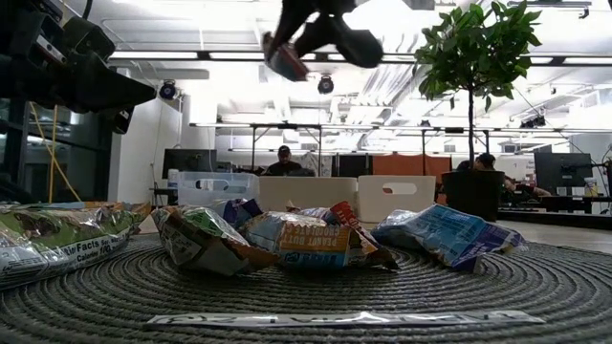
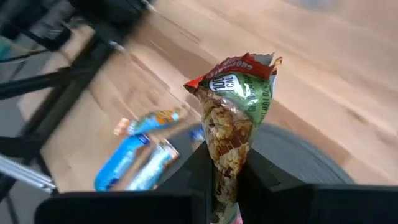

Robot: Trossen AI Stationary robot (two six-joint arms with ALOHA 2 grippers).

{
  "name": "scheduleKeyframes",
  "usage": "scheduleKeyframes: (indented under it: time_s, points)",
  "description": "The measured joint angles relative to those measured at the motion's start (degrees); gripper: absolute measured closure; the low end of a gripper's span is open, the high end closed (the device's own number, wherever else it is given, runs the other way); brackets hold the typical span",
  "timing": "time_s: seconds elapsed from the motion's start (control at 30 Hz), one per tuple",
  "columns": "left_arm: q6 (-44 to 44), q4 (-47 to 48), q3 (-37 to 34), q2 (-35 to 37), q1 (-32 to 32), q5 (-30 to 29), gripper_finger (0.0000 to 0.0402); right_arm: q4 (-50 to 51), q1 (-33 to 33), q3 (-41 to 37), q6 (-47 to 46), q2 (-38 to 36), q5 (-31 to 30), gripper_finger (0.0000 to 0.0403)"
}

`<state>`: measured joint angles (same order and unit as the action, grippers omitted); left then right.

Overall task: Pick and place Granola Bars by type
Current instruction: Put the granola bar into the transparent bin

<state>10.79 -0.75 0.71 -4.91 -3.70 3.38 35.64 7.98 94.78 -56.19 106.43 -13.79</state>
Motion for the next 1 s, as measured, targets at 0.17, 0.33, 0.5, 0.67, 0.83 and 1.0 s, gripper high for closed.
scheduleKeyframes:
  time_s: [0.17,0.33,0.5,0.67,0.83,1.0]
  points:
    - [0.0,0.0,0.0,0.0,0.0,0.0,0.0401,-6.5,-3.1,0.0,7.1,0.0,2.4,0.0367]
    - [0.0,0.0,0.0,0.0,0.0,0.0,0.0401,-10.0,-6.4,0.0,12.7,0.0,3.7,0.0368]
    - [0.0,0.0,0.0,0.0,0.0,0.0,0.0401,-14.7,-9.8,0.0,19.1,0.0,4.3,0.0369]
    - [0.0,0.0,0.0,0.0,0.0,0.0,0.0401,-20.5,-13.3,0.0,23.3,0.0,6.8,0.0364]
    - [0.0,0.0,0.0,0.0,0.0,0.0,0.0401,-24.9,-16.3,0.0,25.3,0.6,9.6,0.0366]
    - [0.0,0.0,0.0,0.0,0.0,0.0,0.0401,-31.3,-18.7,0.0,26.6,2.7,13.0,0.0367]
